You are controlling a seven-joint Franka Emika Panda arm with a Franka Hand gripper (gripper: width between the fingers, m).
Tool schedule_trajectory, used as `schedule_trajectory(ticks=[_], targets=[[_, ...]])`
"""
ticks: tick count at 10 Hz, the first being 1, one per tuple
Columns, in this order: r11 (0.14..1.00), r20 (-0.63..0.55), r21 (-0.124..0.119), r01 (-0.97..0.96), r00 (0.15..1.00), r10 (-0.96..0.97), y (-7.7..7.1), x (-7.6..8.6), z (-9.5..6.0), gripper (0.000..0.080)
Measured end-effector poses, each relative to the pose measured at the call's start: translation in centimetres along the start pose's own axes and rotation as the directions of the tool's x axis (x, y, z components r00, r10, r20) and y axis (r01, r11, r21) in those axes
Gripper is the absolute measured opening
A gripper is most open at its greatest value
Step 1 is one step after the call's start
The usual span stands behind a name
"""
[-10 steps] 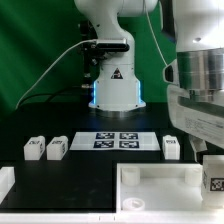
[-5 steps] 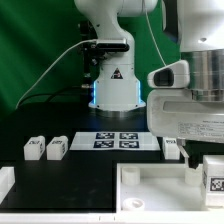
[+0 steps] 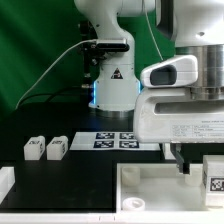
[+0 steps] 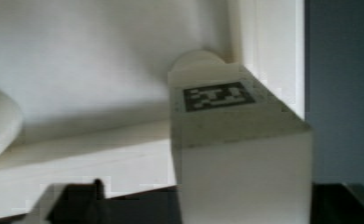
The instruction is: Assemble one leg
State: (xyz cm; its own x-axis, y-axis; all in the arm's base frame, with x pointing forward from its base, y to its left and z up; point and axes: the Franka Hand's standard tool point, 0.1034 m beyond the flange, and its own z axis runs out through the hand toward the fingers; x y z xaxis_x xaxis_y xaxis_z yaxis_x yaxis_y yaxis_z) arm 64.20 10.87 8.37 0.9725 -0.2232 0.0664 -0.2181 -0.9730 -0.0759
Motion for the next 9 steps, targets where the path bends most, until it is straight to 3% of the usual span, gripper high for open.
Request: schedule_trajectory(ticks=[1, 2, 4, 5, 6, 8, 9], targets=[[0.993, 0.001, 0.002, -0.114, 0.993, 0.114, -0.08, -0.03, 0.01, 0.0367], [0.976, 0.001, 0.001, -0.217, 0.976, 0.217, -0.03, -0.05, 0.03, 0.029], [0.903, 0.006, -0.005, -0.429, 0.903, 0.429, 0.3, -0.09, 0.1, 0.0291], [0.811, 0.012, -0.016, -0.584, 0.811, 0.585, 0.48, -0.18, 0.12, 0.0291], [0.663, 0.015, -0.03, -0.748, 0.663, 0.748, 0.54, -0.41, 0.16, 0.0291], [0.289, 0.036, -0.047, -0.956, 0.288, 0.957, 0.66, -0.76, 0.19, 0.0291], [0.203, 0.048, -0.05, -0.978, 0.201, 0.979, 0.92, -0.84, 0.24, 0.0291]])
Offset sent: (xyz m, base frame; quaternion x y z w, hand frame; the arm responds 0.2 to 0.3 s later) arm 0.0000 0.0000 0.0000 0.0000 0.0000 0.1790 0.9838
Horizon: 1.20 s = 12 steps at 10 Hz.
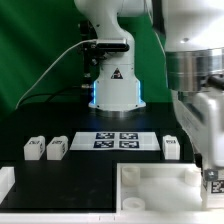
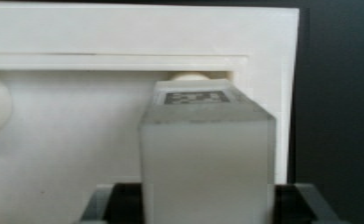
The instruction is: Assemble one leg
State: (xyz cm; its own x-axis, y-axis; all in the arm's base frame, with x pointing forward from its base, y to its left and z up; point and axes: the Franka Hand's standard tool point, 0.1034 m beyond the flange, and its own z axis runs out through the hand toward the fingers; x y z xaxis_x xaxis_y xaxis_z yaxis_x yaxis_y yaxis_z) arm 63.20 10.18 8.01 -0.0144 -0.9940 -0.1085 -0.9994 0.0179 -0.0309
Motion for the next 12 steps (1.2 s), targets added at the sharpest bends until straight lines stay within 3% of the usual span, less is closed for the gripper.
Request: schedule_trajectory(ticks=[2, 3, 4, 5, 6, 7, 8, 9, 12], targets=[[1.0, -0.001, -0.001, 0.005, 1.0, -0.005, 0.0, -0.1, 0.0, 0.0291], [1.0, -0.001, -0.002, 0.005, 1.0, -0.005, 0.1, 0.0, 0.1, 0.0365], [1.0, -0.001, -0.003, 0.007, 1.0, -0.007, 0.1, 0.0, 0.1, 0.0542], [0.996, -0.004, 0.006, 0.086, 0.996, -0.086, -0.1, -0.3, 0.1, 0.0542], [0.982, -0.006, 0.029, 0.187, 0.982, -0.187, -0.4, -1.0, 0.1, 0.063], [0.928, -0.018, 0.051, 0.369, 0.929, -0.369, -0.4, -1.6, 0.3, 0.0645], [0.848, -0.03, 0.052, 0.528, 0.849, -0.527, -0.2, -1.7, 0.6, 0.0645], [0.825, -0.033, 0.05, 0.563, 0.827, -0.562, -0.2, -1.6, 0.6, 0.0645], [0.583, -0.05, 0.032, 0.812, 0.584, -0.81, -0.2, -1.4, 0.6, 0.0649]])
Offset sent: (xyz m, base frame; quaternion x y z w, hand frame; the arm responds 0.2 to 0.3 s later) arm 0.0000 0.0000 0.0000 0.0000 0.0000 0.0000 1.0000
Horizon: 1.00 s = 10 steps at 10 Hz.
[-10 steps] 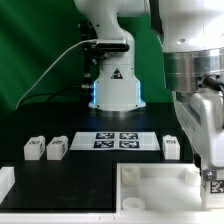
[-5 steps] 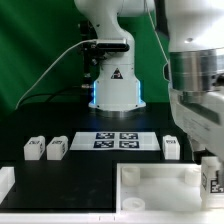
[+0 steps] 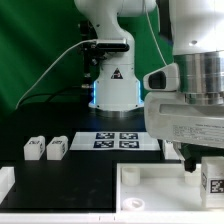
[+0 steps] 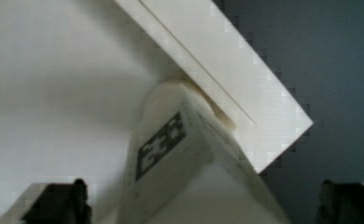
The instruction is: Assemble one leg
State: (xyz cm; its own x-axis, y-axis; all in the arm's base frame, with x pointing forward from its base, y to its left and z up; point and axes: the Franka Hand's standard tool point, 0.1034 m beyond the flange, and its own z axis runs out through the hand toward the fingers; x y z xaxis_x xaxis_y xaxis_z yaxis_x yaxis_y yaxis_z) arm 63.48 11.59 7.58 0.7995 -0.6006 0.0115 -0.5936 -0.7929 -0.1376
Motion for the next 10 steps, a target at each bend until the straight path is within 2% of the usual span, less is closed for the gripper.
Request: schedule_trajectory(ticks=[2, 3, 4, 6, 7, 9, 10], targets=[[0.935, -0.005, -0.02, 0.355, 0.935, -0.355, 0.08, 0.17, -0.05, 0.0649], [0.895, -0.008, -0.033, 0.445, 0.895, -0.446, 0.07, 0.2, -0.05, 0.0649], [0.911, -0.009, -0.032, 0.41, 0.912, -0.411, 0.1, 0.22, -0.04, 0.0649], [0.922, -0.01, -0.033, 0.386, 0.922, -0.387, 0.12, 0.25, -0.04, 0.038], [0.962, -0.013, -0.028, 0.272, 0.962, -0.273, 0.07, 0.18, -0.03, 0.0291], [0.991, -0.016, -0.027, 0.134, 0.991, -0.134, 0.17, 0.25, 0.01, 0.0291], [0.995, -0.012, -0.045, -0.089, 0.996, 0.089, 0.22, 0.36, 0.11, 0.0291]])
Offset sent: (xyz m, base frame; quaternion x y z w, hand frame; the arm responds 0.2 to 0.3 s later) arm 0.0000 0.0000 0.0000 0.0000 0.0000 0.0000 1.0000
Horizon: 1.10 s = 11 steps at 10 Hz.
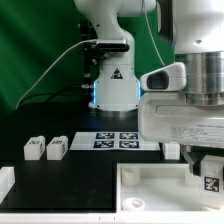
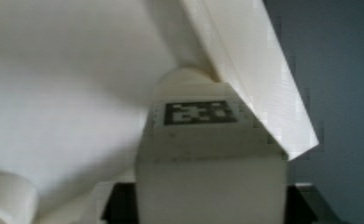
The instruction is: Assemble one leg
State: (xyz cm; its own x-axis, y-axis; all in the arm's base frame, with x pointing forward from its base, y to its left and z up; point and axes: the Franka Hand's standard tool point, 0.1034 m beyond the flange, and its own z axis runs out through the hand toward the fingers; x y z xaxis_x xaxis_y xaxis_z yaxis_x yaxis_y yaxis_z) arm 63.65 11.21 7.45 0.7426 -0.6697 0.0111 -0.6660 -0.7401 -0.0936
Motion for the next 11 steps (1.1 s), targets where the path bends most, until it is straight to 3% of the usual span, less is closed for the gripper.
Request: schedule_trajectory(ticks=[2, 4, 5, 7, 8, 9, 10, 11], targets=[[0.901, -0.004, -0.049, -0.431, 0.902, 0.431, 0.0, 0.0, 0.1, 0.0291], [0.611, 0.019, -0.054, -0.79, 0.611, 0.792, 0.7, 0.2, 0.2, 0.0292], [0.543, 0.033, -0.051, -0.838, 0.542, 0.839, 0.8, 0.1, 0.2, 0.0292], [0.549, 0.032, -0.05, -0.834, 0.548, 0.836, 0.7, 0.0, 0.2, 0.0294], [0.549, 0.031, -0.052, -0.834, 0.548, 0.836, 0.8, 0.0, 0.3, 0.0375], [0.553, 0.031, -0.053, -0.832, 0.552, 0.833, 0.8, 0.0, 0.3, 0.0511], [0.629, 0.035, -0.019, -0.777, 0.628, 0.777, 0.2, -0.1, 0.3, 0.0511], [0.683, 0.037, 0.007, -0.73, 0.683, 0.73, -0.8, -0.7, 0.2, 0.0624]])
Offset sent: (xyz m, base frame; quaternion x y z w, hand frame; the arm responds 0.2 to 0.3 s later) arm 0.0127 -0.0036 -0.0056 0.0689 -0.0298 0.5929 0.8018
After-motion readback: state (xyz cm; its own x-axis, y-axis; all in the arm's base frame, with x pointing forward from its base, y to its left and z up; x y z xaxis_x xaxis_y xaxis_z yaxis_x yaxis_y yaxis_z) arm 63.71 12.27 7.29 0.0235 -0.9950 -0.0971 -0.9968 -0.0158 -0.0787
